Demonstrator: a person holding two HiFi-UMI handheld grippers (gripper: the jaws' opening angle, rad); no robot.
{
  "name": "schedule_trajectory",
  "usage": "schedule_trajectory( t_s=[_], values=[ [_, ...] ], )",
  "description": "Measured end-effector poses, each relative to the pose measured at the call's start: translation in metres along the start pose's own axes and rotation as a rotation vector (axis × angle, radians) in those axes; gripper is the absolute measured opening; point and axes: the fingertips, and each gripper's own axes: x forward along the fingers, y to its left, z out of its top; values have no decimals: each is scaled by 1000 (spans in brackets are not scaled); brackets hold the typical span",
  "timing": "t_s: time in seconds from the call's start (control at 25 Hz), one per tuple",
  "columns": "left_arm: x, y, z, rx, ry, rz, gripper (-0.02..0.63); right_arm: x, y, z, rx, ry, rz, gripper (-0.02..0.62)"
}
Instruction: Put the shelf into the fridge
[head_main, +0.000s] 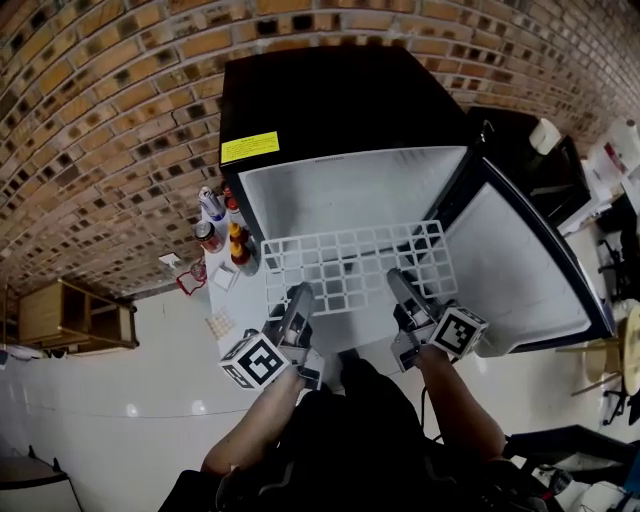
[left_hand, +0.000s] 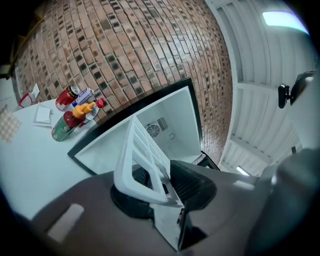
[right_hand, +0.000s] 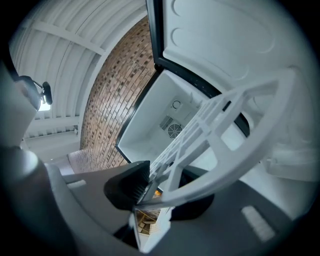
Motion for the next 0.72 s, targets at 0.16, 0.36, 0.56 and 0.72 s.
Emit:
schedule_trajectory(
  t_s=[0.16, 0.36, 0.56, 0.72],
  values=[
    [12, 10, -7, -41, 23, 9, 92, 10, -13, 3, 8, 20, 6, 132],
    [27, 17, -12, -54, 48, 23, 92, 16, -30, 5, 42, 22, 11, 132],
    [33, 28, -13, -70, 45, 45, 92, 27, -40, 3, 65, 48, 7, 132],
    [34, 31, -9, -50, 31, 66, 94, 34, -48, 0, 79, 69, 1, 132]
  ],
)
